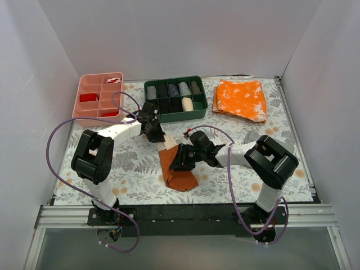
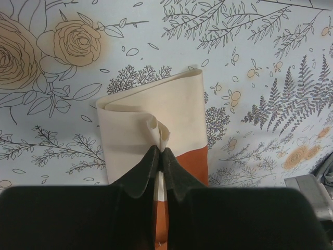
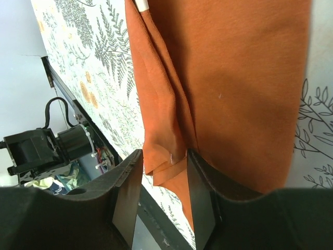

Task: Roll the underwear

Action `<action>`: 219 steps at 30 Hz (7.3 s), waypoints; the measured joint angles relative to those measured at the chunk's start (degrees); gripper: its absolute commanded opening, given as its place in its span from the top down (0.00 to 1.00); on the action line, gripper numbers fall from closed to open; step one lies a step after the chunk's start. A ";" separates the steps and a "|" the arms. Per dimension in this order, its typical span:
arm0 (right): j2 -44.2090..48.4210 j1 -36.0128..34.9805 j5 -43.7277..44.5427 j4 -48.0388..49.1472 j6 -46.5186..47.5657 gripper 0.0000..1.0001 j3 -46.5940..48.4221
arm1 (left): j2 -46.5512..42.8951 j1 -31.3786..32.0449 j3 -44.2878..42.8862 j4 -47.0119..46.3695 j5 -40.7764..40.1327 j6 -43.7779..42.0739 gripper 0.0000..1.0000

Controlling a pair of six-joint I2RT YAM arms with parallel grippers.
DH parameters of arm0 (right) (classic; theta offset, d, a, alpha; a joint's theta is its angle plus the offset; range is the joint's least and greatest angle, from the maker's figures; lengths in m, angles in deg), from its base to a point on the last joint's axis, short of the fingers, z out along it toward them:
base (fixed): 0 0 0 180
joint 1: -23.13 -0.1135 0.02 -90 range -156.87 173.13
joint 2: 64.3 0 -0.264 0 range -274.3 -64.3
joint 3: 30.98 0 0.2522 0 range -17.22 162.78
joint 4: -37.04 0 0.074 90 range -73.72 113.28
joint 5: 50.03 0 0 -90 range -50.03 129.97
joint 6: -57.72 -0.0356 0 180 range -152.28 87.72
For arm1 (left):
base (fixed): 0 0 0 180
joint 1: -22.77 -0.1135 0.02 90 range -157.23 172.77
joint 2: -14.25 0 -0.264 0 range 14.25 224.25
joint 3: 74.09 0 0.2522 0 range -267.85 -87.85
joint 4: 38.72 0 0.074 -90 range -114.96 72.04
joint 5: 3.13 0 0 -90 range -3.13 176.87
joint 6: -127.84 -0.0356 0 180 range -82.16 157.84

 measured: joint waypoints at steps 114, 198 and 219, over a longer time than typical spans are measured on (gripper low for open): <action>-6.08 -4.11 4.61 -12.07 4.46 0.83 11.04 | 0.00 0.00 0.42 -1.25 1.05 -0.17 1.00; 5.14 -3.67 15.32 -11.67 9.73 0.99 1.81 | 10.60 2.82 -18.45 15.54 -6.34 -3.15 1.00; 5.14 -3.61 14.29 -9.35 9.66 0.99 1.86 | 7.93 4.28 -18.99 16.26 -10.25 -2.25 1.00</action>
